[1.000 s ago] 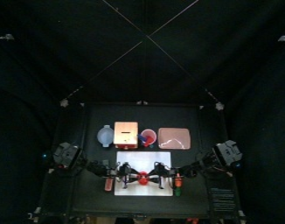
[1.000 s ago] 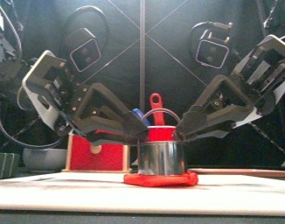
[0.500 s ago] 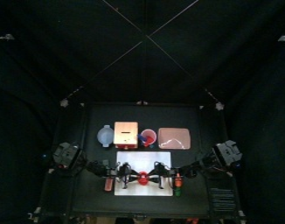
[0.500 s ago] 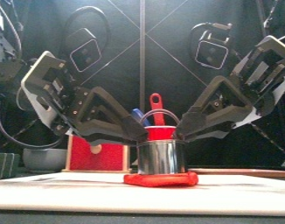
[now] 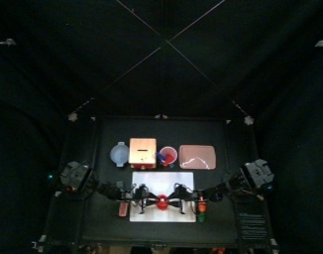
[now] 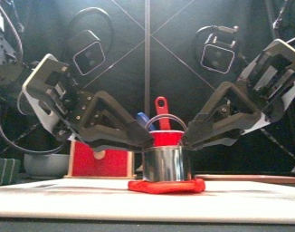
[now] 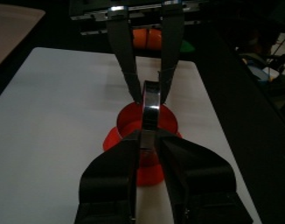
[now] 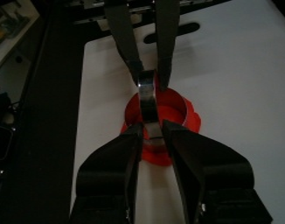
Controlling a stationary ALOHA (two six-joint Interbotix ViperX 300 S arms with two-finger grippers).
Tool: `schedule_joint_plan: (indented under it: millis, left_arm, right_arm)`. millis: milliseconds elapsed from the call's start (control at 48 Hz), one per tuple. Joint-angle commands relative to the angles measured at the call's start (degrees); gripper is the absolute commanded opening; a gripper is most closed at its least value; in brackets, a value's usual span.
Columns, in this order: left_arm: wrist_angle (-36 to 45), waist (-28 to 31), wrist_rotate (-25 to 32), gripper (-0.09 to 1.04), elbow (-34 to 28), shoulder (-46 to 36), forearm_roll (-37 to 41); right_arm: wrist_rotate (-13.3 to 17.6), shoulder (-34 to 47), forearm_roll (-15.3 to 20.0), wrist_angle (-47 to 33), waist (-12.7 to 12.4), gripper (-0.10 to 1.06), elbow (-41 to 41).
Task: Get the cutter from the drawer then cut the dough then place the extra dough in the bowl
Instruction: Cut the dough
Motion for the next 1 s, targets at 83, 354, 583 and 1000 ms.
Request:
schedule_joint_plan:
  millis: [83,354,583,1000]
  left_arm:
    - [-0.2,0.1,-0.1,0.58,-1.2,0.0,0.0]
    - [-0.2,0.1,-0.3,0.58,-1.2,0.6,0.0]
    - [-0.1,-0.2,-0.4,0.58,-1.1,1.0,0.0]
    - [3.0,-0.2,-0.5,0.58,-1.1,1.3,-0.3]
  right_arm:
    - [0.2,-0.6,0.2,0.2,0.2,0.6,-0.6]
    - [0.3,-0.3,0.4,1.0,0.2,0.59,-0.8]
    - [0.3,-0.3,0.4,1.1,0.2,0.59,-1.0]
    - [0.3,1.3,0.4,2.4,0.4,0.59,-1.8]
